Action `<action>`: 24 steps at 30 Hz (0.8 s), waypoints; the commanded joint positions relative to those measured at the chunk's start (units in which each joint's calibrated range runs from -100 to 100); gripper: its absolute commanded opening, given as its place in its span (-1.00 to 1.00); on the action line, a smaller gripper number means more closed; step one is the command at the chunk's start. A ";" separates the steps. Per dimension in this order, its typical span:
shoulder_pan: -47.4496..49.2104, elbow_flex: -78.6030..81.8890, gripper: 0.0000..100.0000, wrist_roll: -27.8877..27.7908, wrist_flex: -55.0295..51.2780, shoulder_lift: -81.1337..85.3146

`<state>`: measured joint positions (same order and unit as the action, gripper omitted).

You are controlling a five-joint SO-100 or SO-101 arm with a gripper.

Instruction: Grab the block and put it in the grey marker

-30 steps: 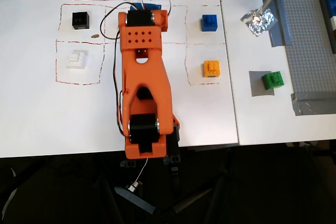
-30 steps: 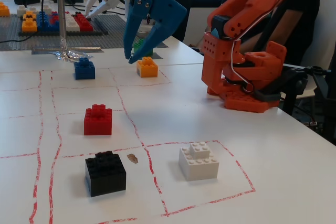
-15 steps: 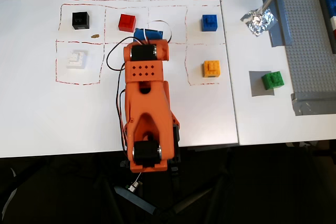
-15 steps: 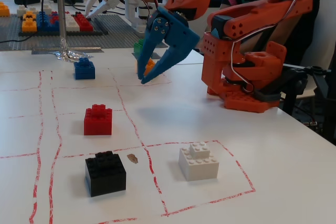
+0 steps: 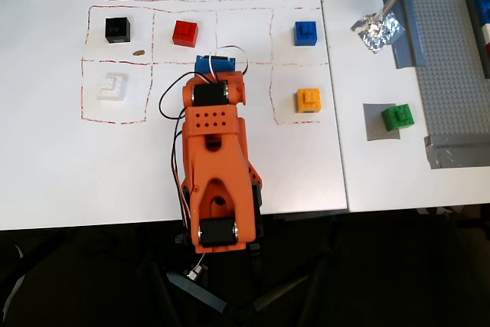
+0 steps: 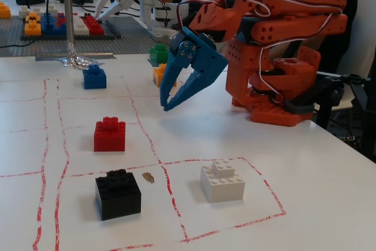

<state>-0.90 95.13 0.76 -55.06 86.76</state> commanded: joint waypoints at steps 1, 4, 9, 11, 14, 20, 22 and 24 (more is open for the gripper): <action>-0.56 -2.02 -1.00 -0.63 1.51 2.90; 0.15 -0.57 -1.00 -0.63 1.51 5.31; 0.68 1.97 -1.00 -0.88 1.51 9.88; 0.50 2.78 -1.00 -0.78 1.51 11.34; -0.03 3.96 -1.00 -0.63 2.17 12.72; 0.15 4.60 -1.00 -0.44 3.47 12.72; 0.15 4.60 -1.00 -0.44 3.47 12.72; 0.15 4.60 -1.00 -0.39 3.47 12.72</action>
<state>-0.80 98.83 0.46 -53.38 98.37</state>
